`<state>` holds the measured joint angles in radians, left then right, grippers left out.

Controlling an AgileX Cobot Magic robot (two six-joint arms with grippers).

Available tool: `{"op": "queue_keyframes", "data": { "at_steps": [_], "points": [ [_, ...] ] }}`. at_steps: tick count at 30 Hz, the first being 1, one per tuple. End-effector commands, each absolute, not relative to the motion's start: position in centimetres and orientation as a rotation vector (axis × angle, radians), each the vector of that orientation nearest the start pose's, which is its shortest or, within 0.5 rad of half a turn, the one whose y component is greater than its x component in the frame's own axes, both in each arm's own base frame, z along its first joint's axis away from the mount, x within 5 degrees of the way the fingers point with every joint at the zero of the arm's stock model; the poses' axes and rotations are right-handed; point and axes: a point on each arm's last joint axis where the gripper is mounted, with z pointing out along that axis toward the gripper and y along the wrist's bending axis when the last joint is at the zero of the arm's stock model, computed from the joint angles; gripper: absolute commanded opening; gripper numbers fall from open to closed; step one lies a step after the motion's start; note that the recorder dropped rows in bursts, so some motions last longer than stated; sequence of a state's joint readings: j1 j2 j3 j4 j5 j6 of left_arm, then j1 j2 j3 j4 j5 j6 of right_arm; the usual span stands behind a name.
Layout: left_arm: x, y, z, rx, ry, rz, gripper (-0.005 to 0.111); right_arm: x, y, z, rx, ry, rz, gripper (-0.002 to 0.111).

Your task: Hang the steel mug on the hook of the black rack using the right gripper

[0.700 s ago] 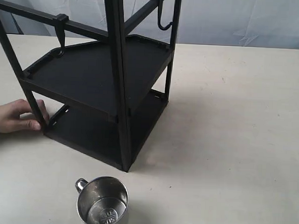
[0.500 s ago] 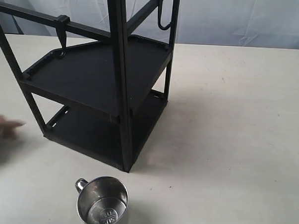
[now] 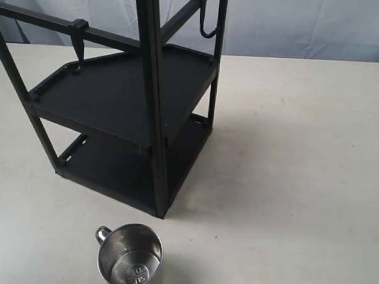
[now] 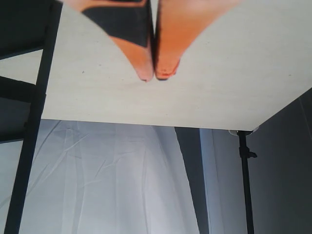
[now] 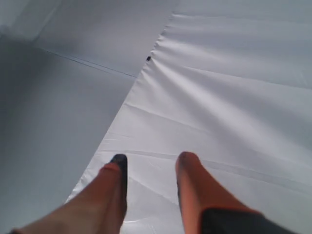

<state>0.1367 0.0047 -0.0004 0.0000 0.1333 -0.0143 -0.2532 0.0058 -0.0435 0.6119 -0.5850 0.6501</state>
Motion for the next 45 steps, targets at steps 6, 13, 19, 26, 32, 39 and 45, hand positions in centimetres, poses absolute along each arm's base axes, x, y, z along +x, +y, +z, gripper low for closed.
{"op": "queue_keyframes", "data": {
  "at_steps": [6,13,19,26,32,39,45],
  "points": [
    [5.6,0.7,20.2,-0.121,1.607,0.080,0.002,2.3,-2.8,28.3,0.729,0.563,0.668,0.035],
    [5.6,0.7,20.2,-0.121,1.607,0.080,0.002,2.4,-2.6,28.3,0.721,0.587,0.661,0.035],
    [5.6,0.7,20.2,-0.121,1.607,0.080,0.002,3.1,-2.5,27.6,0.761,0.684,0.676,0.035],
    [5.6,0.7,20.2,-0.121,1.607,0.080,0.002,3.4,-2.3,27.2,0.784,0.741,0.683,0.031],
    [5.6,0.7,20.2,-0.121,1.607,0.080,0.002,3.4,-2.3,27.2,0.800,0.732,0.717,0.031],
    [5.6,0.7,20.2,-0.121,1.607,0.080,0.002,3.3,-2.2,27.5,0.757,0.709,0.706,0.031],
    [5.6,0.7,20.2,-0.121,1.607,0.080,0.002,4.6,-0.9,29.7,0.372,1.097,0.196,0.018]
  ]
}}
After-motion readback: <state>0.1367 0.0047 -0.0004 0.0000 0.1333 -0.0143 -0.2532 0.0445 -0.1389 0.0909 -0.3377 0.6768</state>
